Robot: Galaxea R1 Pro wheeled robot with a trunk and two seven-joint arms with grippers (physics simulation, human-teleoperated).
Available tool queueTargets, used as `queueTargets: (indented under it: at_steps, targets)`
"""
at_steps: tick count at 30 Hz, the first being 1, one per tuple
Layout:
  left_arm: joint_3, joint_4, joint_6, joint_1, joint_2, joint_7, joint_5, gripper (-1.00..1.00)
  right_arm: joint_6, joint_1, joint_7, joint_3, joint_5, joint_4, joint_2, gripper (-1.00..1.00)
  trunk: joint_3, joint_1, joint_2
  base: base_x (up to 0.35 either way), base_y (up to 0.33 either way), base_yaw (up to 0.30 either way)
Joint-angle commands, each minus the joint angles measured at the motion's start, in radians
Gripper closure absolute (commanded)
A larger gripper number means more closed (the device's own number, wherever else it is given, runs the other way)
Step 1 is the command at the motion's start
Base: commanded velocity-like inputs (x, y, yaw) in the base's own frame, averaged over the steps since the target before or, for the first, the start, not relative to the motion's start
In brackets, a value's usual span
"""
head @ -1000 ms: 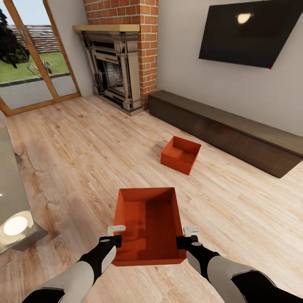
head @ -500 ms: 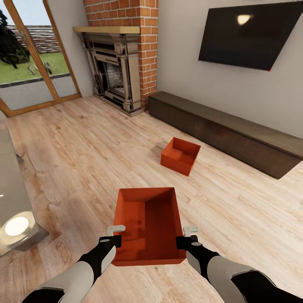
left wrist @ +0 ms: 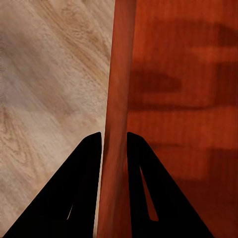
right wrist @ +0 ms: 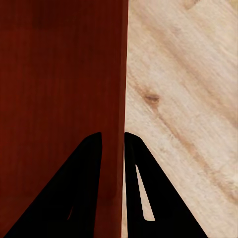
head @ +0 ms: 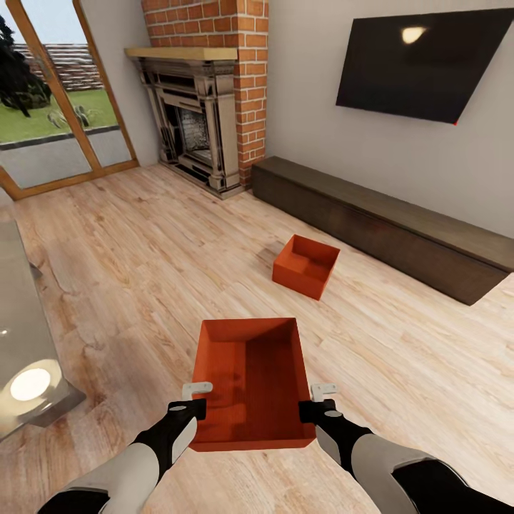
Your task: Move the two storage containers from the living room to the garage. In the garage, place one container on the floor and stack the other container on top of it (either order is fine).
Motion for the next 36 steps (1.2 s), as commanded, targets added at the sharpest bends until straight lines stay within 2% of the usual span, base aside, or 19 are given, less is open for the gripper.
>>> queueTargets:
  at_steps: [1, 36]
  targets:
    - [0.006, -0.003, 0.008, 0.0, 0.004, 0.012, -0.011, 1.0, -0.005, -0.001, -0.006, -0.003, -0.014, 0.001, -0.004, 1.0, 0.003, -0.004, 0.007, 0.0, 0.0, 0.0]
    - [0.006, -0.004, 0.008, 0.0, 0.004, 0.012, -0.011, 1.0, -0.005, -0.001, -0.005, -0.003, -0.012, 0.001, -0.005, 1.0, 0.112, -0.138, 0.252, 0.0, 0.0, 0.0]
